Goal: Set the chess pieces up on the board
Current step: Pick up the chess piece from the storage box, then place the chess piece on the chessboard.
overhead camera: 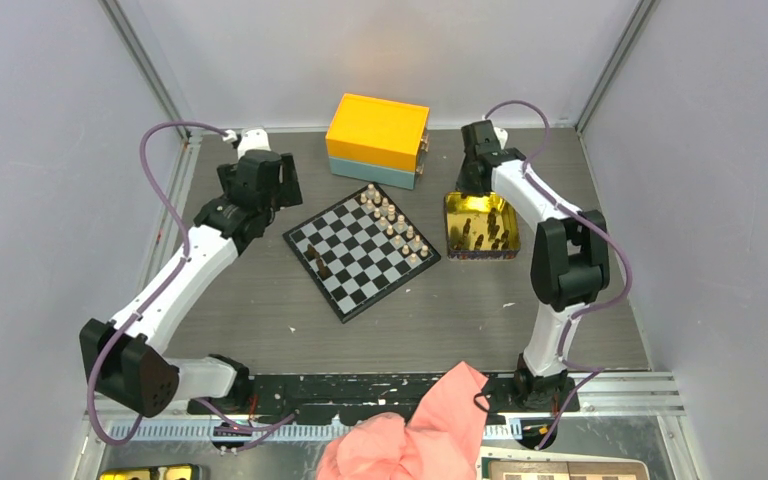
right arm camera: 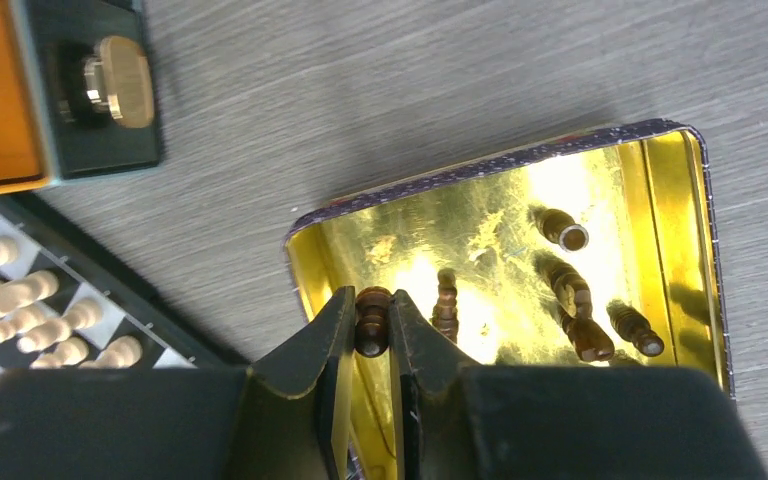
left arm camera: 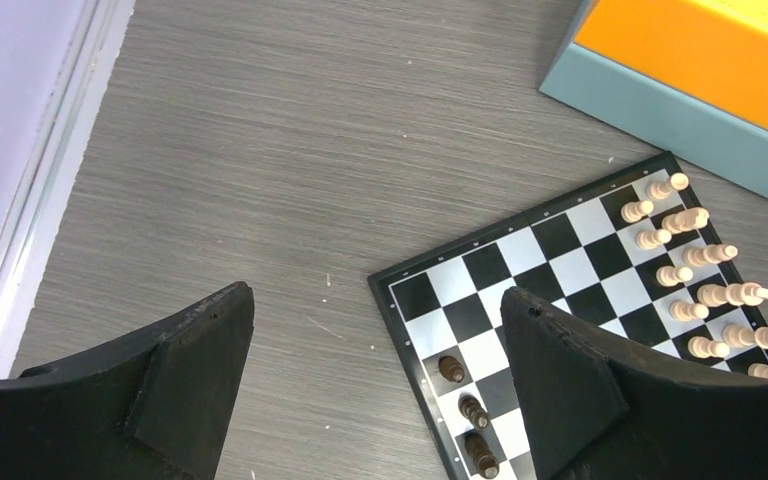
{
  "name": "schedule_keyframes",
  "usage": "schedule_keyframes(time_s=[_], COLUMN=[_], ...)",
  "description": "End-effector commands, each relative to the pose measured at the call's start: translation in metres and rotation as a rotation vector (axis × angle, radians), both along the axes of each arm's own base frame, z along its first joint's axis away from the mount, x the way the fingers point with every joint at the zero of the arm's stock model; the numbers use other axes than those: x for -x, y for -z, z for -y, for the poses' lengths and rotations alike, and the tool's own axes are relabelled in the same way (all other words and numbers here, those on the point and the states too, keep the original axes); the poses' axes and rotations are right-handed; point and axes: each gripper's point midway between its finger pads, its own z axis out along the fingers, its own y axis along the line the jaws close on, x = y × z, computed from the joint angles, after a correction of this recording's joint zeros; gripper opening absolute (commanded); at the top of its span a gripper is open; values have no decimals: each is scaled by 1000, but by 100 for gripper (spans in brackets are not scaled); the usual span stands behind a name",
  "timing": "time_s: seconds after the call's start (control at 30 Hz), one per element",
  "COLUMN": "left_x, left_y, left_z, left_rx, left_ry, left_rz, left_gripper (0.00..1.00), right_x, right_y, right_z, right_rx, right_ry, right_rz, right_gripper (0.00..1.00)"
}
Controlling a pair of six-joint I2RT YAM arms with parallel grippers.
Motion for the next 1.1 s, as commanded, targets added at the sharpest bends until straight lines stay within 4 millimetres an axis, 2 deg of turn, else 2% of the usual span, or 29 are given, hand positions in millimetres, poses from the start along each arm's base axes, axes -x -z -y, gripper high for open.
schedule_keyframes(time_s=[0.0,0.13,0.23,0.37,0.53,0.77,0.9,1.07], left_x=[10,20,31,49,66,79,80,80], left_y=[-17,-18,-17,-14,-7,-6,-7,-5], left_z=[-15,-24,-31,-43,-54,-61,-60,-56], left_rx=[2,5,12,19,38,38,41,65], left_ry=[-74,-109,-135,-161,-174,-181,-176,-165], left_rz=[51,50,43,37,23,27,27,29], left_gripper=[94,95,95,95,96,96,97,97], right_x=[-2,3,9,14,31,58,69,76], right_y=[-63,-80,-87,-85,-69,-31,-17,-1], right_z=[-27,-76,-124,-180,-239,-291,-311,-326], right_rx=[19,23,15,-11,-12,6,15,20], right_ry=[-77,-193,-299,-416,-541,-662,-709,-742], right_rz=[120,137,147,140,99,18,-12,-42], right_gripper=[1,1,1,1,1,1,1,1])
